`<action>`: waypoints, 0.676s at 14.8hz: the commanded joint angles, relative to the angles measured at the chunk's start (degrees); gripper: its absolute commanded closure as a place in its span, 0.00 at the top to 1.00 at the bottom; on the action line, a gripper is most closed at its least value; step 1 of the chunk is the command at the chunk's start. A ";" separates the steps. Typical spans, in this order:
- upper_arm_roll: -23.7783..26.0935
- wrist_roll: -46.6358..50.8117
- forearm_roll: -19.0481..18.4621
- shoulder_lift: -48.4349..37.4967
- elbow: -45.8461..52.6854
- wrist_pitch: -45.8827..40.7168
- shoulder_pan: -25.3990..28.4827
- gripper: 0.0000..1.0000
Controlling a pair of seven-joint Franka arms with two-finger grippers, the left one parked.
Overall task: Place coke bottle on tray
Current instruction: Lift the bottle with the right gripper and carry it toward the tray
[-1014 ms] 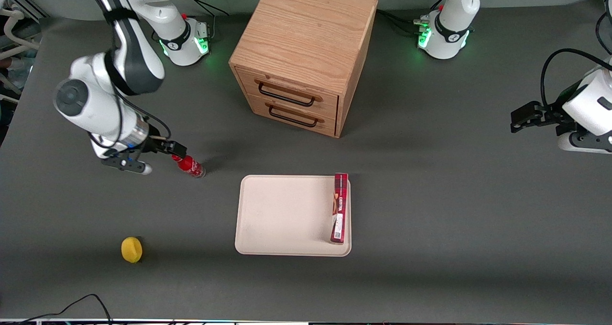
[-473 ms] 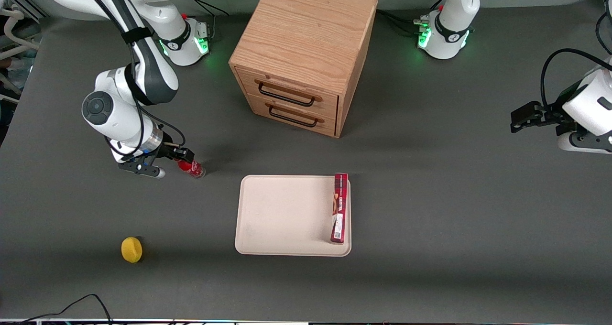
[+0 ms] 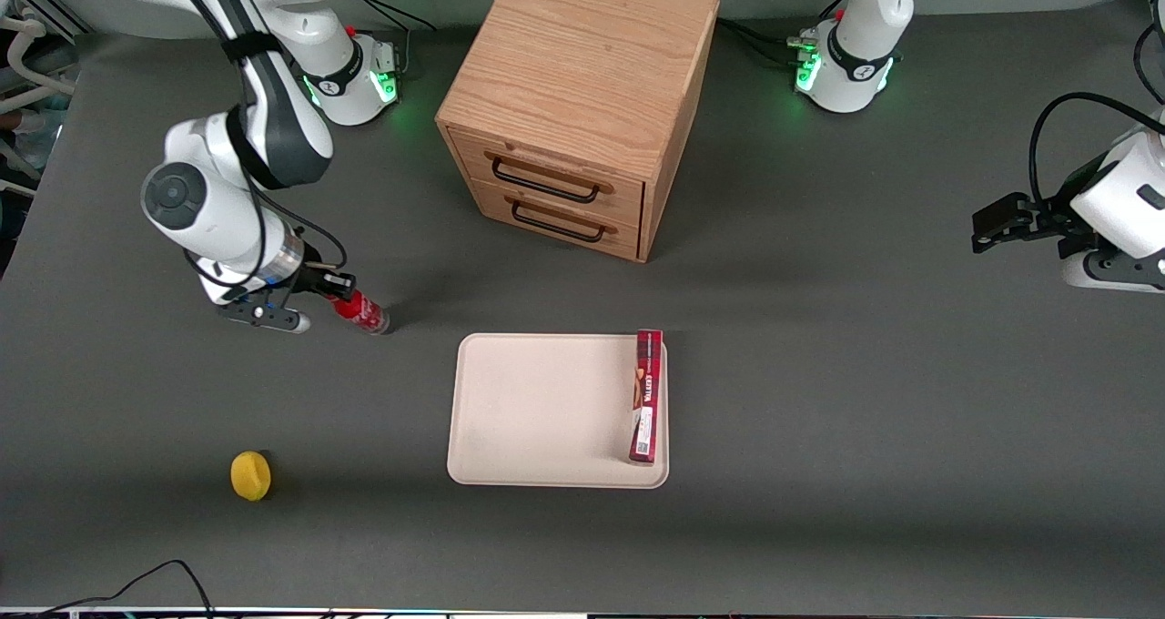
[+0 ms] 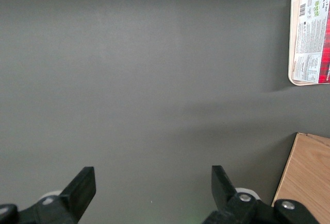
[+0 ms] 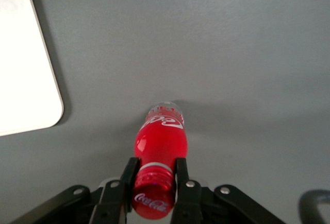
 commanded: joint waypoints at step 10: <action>5.83 14.63 -1.29 21.51 64.63 -49.22 1.88 0.00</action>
